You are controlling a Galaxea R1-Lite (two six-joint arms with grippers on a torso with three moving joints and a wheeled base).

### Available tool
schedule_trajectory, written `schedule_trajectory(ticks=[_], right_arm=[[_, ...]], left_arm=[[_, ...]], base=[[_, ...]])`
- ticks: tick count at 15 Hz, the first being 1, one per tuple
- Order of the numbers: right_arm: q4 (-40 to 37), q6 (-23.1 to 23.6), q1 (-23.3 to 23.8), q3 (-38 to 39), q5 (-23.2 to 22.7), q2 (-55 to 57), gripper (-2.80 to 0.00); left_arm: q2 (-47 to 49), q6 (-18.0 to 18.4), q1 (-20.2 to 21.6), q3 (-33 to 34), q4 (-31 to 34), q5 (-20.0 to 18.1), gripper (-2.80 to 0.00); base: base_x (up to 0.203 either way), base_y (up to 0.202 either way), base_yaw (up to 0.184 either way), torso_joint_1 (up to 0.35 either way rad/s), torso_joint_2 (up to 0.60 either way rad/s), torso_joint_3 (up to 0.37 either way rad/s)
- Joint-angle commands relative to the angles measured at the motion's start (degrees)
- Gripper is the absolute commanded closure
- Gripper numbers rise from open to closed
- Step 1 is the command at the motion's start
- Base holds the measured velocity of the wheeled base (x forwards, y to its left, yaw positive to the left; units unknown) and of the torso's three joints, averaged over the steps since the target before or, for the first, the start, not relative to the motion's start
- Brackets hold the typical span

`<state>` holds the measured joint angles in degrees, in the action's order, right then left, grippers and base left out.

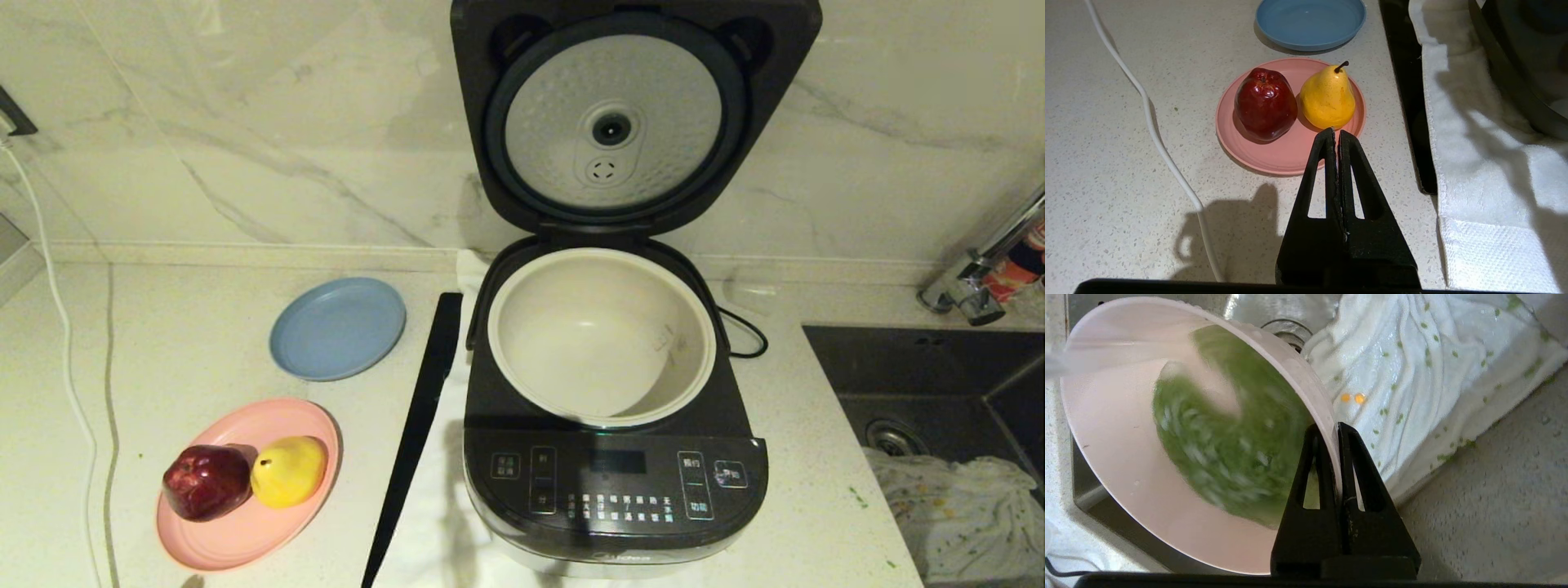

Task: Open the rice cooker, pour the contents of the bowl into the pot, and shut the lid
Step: Fill a bowl with water from the tap

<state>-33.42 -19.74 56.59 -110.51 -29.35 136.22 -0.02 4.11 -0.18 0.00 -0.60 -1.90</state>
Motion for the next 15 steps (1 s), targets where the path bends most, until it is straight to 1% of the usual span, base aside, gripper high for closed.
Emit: schedule_trajectory(ticks=[1, 4, 9, 12, 15], right_arm=[[0.6, -0.1, -0.2, -0.1, -0.2, 0.3, 0.0], [3.8, -0.1, -0.3, -0.1, -0.1, 0.5, 0.0], [5.6, -0.1, -0.4, -0.1, -0.2, 0.4, 0.0], [4.6, -0.1, -0.4, 0.1, -0.2, 0.3, 0.0], [-2.3, 1.7, -0.6, 0.5, -0.3, -1.1, 0.0]], left_arm=[[0.0, -0.1, 0.0, 0.3, 0.0, 0.0, 0.0], [0.0, 0.0, 0.0, 0.3, 0.0, 0.0, 0.0], [0.0, 0.0, 0.0, 0.3, 0.0, 0.0, 0.0], [0.0, 0.0, 0.0, 0.3, 0.0, 0.0, 0.0], [0.0, 0.0, 0.0, 0.3, 0.0, 0.0, 0.0]], base=[[0.0, 0.0, 0.0, 0.0, 0.0, 0.0], [0.0, 0.0, 0.0, 0.0, 0.0, 0.0], [0.0, 0.0, 0.0, 0.0, 0.0, 0.0], [0.0, 0.0, 0.0, 0.0, 0.0, 0.0], [0.0, 0.0, 0.0, 0.0, 0.0, 0.0]])
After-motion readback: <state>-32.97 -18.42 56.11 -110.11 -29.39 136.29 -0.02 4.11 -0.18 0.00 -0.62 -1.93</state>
